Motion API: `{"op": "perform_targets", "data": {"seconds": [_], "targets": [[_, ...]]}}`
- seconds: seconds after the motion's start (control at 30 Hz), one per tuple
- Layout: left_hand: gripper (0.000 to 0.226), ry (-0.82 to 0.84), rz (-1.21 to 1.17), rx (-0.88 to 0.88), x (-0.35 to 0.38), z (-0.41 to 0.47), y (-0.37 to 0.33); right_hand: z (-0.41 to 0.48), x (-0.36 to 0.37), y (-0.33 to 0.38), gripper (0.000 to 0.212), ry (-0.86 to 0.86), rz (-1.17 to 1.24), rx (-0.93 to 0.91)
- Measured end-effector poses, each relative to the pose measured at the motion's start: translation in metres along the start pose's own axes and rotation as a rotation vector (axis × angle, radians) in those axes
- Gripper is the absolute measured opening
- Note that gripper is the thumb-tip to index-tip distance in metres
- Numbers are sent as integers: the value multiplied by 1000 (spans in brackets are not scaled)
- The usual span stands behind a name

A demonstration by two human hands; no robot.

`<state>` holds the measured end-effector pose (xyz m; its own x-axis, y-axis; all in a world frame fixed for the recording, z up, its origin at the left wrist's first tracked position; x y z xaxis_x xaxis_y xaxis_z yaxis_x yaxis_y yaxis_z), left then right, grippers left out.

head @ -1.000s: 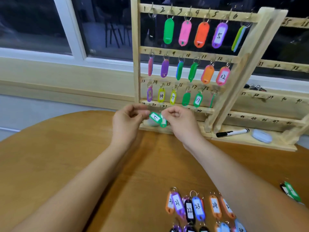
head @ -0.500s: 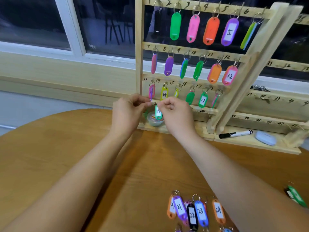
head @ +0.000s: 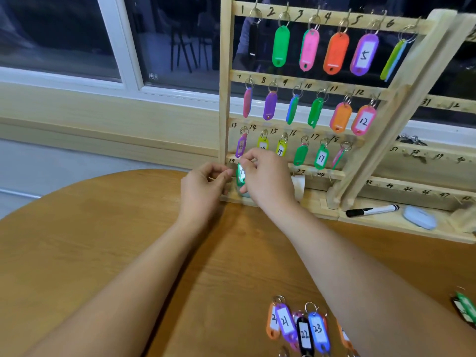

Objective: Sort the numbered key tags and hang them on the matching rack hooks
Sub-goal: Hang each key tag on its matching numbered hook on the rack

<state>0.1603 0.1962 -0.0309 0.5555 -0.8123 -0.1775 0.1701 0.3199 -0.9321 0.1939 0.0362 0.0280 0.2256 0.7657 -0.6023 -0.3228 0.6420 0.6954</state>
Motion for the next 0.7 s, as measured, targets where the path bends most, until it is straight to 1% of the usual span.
{"op": "perform_targets", "data": {"seconds": [0.1, 0.17, 0.23, 0.33, 0.5, 0.63, 0.7], "targets": [[6, 17, 26, 11, 4, -4, 2, 4, -1, 2, 21, -18, -77, -29], [9, 34, -22, 20, 8, -6, -2, 6, -1, 5, 20, -6, -135, -60], [10, 42, -74, 13, 10, -6, -7, 8, -1, 5, 18, 5, -113, -66], [7, 48, -156, -18, 9, -4, -9, 7, -1, 3, 15, 22, -45, -51], [4, 27, -195, -22, 8, 0, -9, 3, -3, 2, 15, 41, -20, -54], [5, 32, -120, 20, 13, 4, -11, -1, -4, -6, 3, 16, -87, -68], [6, 49, -84, 42, 15, 5, -12, -4, -4, -7, 7, 5, -109, -98]]}}
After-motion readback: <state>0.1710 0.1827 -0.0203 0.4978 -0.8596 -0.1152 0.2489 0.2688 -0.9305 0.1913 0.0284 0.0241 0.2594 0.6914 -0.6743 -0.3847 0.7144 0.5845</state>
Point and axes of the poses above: each hand's wrist, its own z-axis towards the middle knuckle, its own x-axis out of the palm, y = z × x, the point moved 7 cm from there along z, towards the middle knuckle, and after that the axes turned 6 degrees about -y, right-handed, at the moved point
